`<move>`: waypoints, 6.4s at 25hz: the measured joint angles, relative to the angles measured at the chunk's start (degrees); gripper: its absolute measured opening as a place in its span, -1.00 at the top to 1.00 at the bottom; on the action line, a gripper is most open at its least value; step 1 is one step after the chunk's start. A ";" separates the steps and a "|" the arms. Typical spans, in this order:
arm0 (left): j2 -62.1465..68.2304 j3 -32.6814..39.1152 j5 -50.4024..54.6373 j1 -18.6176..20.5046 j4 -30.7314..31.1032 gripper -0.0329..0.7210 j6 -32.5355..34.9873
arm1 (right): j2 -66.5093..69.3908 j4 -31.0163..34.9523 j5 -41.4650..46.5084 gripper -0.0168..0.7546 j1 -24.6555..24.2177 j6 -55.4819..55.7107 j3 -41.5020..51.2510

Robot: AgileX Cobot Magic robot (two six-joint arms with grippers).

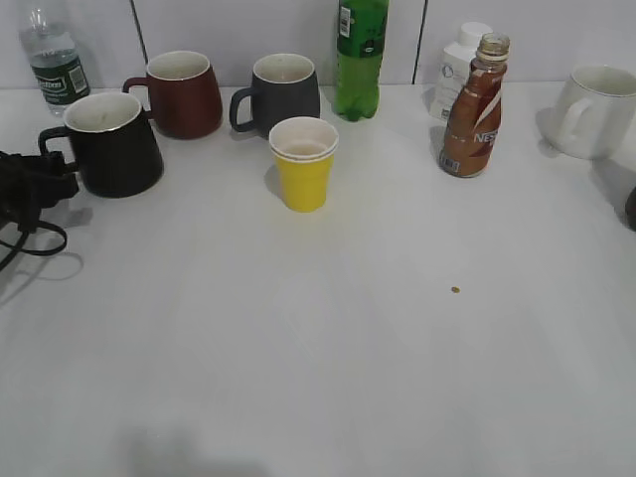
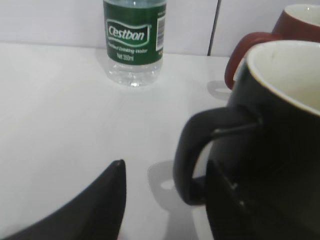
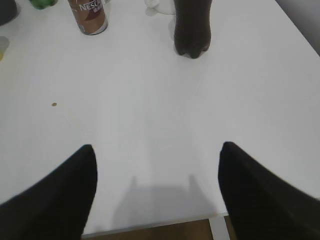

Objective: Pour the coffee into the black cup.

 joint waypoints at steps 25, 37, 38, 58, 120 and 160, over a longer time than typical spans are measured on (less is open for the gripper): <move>1.76 -4.01 1.03 3.12 9.49 -0.12 -0.13 | 0.00 0.00 0.00 -0.57 0.00 0.00 0.00; 3.68 -6.97 1.07 3.17 9.49 -0.12 -0.13 | 0.00 0.00 0.00 -0.57 0.00 0.00 0.00; 3.99 -7.23 1.00 3.25 9.57 -0.12 -0.13 | 0.00 0.00 0.00 -0.57 0.00 0.00 0.00; 11.46 -17.80 -1.83 7.07 25.17 0.39 -0.65 | 0.00 0.00 0.00 -0.57 0.00 0.00 0.00; -1.44 -13.66 -9.67 -7.80 63.29 0.76 -26.53 | 3.65 0.00 -21.63 -0.57 0.00 0.00 -1.16; -1.44 -13.66 -9.62 -7.80 63.46 0.76 -26.53 | 84.74 -28.26 -111.48 -0.57 0.00 7.18 7.16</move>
